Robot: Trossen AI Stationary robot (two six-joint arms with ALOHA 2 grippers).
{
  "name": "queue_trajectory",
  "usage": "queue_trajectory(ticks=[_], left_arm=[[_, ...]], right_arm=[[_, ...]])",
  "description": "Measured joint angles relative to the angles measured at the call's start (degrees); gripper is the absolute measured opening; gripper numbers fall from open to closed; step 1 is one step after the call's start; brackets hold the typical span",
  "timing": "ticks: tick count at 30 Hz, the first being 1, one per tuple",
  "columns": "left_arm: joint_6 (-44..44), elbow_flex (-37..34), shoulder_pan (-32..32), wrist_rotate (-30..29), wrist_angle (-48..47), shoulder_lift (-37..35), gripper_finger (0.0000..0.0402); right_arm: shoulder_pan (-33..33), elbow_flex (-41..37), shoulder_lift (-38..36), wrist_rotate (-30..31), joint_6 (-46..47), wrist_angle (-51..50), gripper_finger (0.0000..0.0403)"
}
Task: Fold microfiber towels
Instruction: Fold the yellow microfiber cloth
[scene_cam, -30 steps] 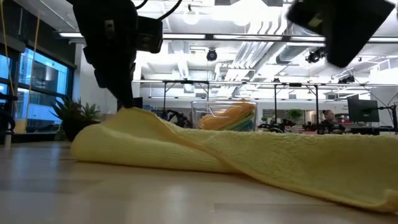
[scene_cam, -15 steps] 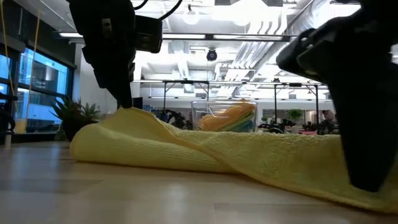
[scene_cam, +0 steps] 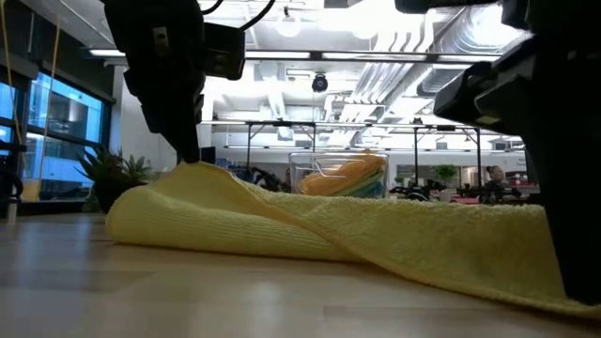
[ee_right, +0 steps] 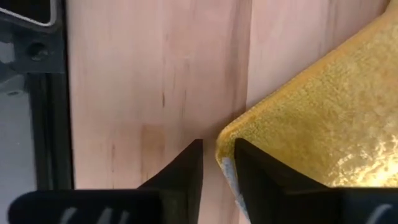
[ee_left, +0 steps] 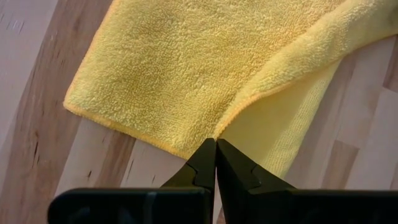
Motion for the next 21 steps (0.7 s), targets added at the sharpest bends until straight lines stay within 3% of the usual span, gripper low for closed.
queue_trajectory(ticks=[12,17,21], left_arm=[[-0.6,0.0,0.0,0.0,0.0,0.0,0.0000],[-0.6,0.0,0.0,0.0,0.0,0.0,0.0000],[-0.8,0.0,0.0,0.0,-0.2,0.0,0.0000]], right_arm=[[0.3,0.1,1.2,1.9,4.5,0.2,0.0063],[0.5,0.4,1.3,1.5,5.9,0.3,0.0009],[0.4,1.1,0.9,0.3,7.0,-2.1,0.0004]])
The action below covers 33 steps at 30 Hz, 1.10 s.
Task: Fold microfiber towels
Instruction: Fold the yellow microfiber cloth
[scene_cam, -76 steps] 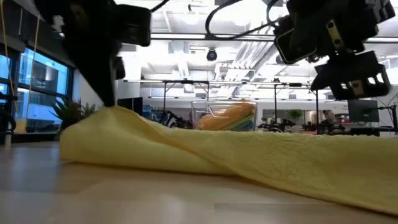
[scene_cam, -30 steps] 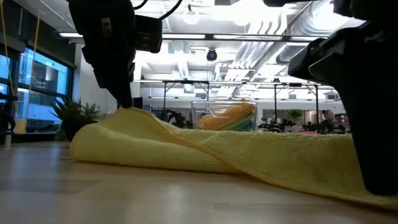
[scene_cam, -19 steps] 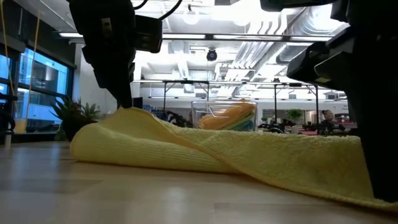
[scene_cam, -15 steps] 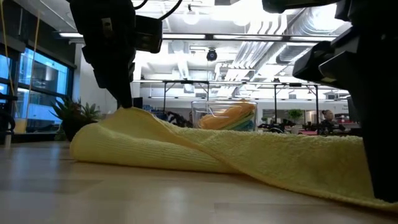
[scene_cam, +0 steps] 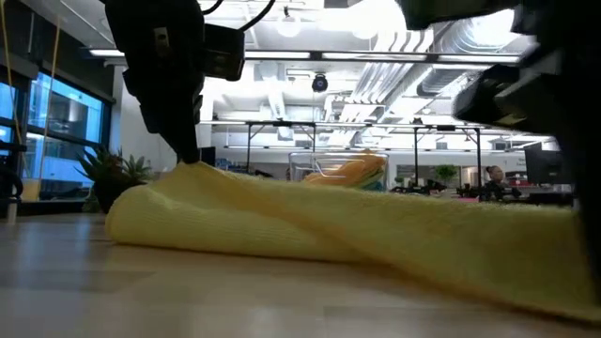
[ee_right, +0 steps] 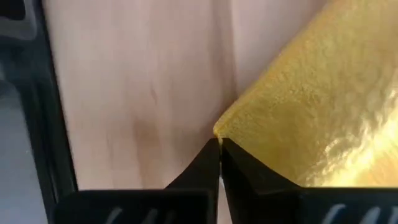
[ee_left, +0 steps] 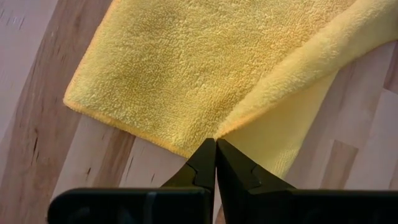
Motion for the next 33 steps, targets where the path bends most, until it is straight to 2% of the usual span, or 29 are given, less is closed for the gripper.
queue_trajectory(ticks=[6,11,20,25,33], left_arm=[[-0.9,0.0,-1.1,4.2,-2.0,0.0,0.0000],[-1.5,0.0,-6.6,4.3,-3.6,0.0,0.0000],[-9.9,0.1,-15.8,5.4,-2.7,0.0,0.0000],[-12.4,0.1,-17.1,9.9,-1.9,0.0,0.0000],[-10.1,0.3,-12.9,10.0,-0.6,0.0,0.0000]], right_arm=[[0.2,-0.1,-6.2,-1.7,0.1,-1.0,0.0001],[1.2,0.0,-9.7,-2.4,2.5,3.8,0.0000],[3.4,-3.4,-12.0,-8.1,7.6,12.4,0.0000],[3.8,-11.5,-18.0,-7.0,12.8,17.2,0.0000],[2.3,-31.4,-27.7,-7.0,23.2,33.5,0.0000]])
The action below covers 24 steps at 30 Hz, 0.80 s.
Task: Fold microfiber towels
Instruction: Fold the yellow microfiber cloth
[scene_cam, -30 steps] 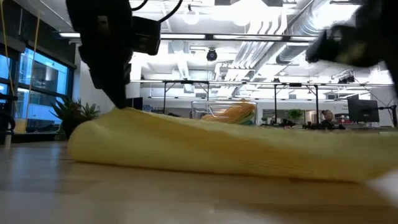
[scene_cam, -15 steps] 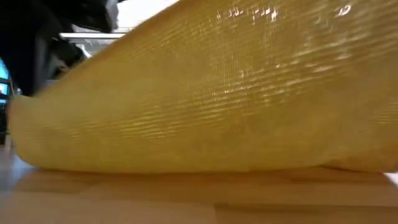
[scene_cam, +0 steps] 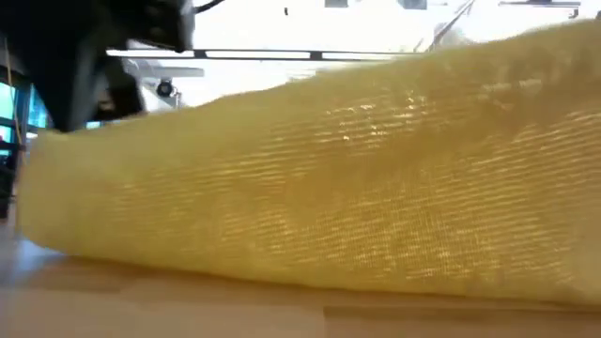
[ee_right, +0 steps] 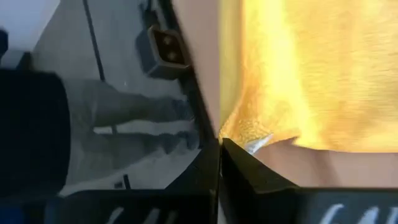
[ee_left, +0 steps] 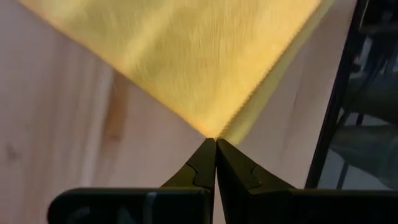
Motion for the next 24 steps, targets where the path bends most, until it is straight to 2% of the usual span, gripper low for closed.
queue_trajectory(ticks=[6,9,14,24], left_arm=[[6.5,3.4,6.6,0.0,-1.0,0.0,0.0000],[10.1,5.2,9.9,0.0,-0.8,0.0,0.0000],[14.2,6.0,14.9,-1.3,-0.8,0.0,0.0000],[17.4,5.8,19.5,-7.1,-0.7,0.3,0.0000]], right_arm=[[-2.5,-6.3,-7.7,3.7,0.3,1.8,0.0000],[-3.5,-8.7,-11.3,4.8,-0.5,-1.0,0.0000],[-4.2,-13.8,-15.5,7.0,4.8,-3.8,0.0000],[-4.4,-18.1,-16.5,6.9,10.3,-5.5,0.0000]])
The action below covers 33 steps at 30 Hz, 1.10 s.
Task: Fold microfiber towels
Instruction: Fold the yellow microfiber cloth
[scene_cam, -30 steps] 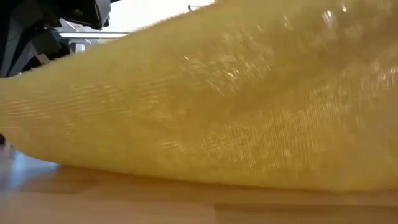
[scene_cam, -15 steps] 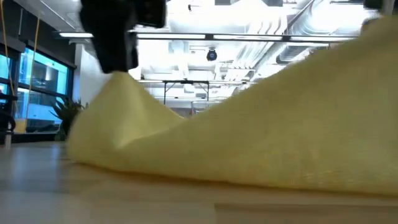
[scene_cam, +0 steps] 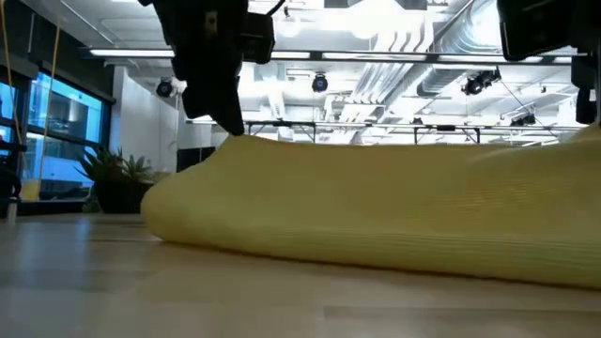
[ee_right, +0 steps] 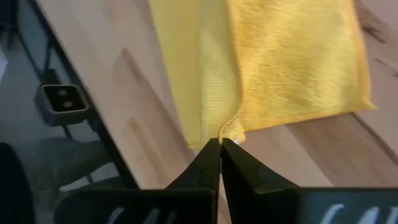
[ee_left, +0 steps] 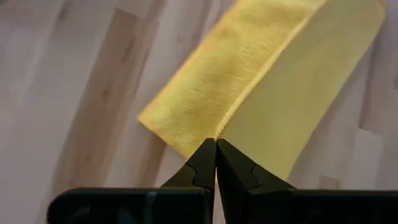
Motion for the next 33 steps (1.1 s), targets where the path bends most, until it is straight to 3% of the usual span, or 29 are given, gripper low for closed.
queue_trajectory(ticks=[16,23,33], left_arm=[[0.4,0.0,-0.8,-2.0,0.3,0.0,0.0000],[0.4,0.0,-2.0,-4.1,0.4,2.5,0.0000],[0.6,0.0,-2.2,-4.6,1.5,6.1,0.0000]], right_arm=[[-3.9,0.0,0.0,0.6,6.0,-5.3,0.0000],[-5.6,0.0,0.0,-2.2,6.1,-7.5,0.0000],[-5.6,0.0,0.0,-0.9,8.3,-10.9,0.0000]])
